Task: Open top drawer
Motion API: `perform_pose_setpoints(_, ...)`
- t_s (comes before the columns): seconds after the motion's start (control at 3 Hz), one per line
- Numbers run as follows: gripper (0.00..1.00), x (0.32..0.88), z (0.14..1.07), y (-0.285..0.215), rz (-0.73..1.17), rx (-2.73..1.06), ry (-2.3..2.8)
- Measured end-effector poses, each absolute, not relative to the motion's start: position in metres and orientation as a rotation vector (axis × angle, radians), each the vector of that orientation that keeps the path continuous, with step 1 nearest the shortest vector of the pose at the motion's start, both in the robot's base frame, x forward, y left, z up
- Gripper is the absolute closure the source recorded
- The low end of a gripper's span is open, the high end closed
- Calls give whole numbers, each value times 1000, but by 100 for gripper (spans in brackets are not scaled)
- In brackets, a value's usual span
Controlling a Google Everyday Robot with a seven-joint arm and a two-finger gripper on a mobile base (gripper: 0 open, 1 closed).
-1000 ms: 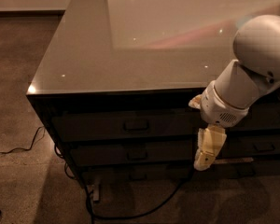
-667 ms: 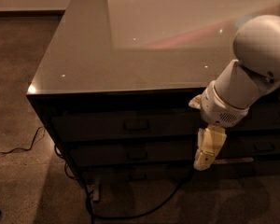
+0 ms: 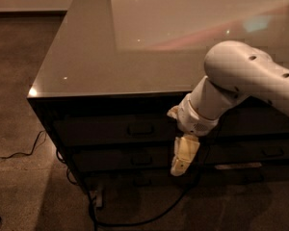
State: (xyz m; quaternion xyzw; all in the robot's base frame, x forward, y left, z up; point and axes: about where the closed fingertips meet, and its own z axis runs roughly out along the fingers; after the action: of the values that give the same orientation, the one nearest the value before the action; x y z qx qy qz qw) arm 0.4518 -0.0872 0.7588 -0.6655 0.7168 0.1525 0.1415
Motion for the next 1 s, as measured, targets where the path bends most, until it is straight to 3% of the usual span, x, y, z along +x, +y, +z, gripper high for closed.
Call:
perform_pose_setpoints(0.33, 0, 468, 741, -46, 442, -1974, 1997)
perform_pose_setpoints(1.0, 0, 481, 729, -47, 488, -1970, 2000)
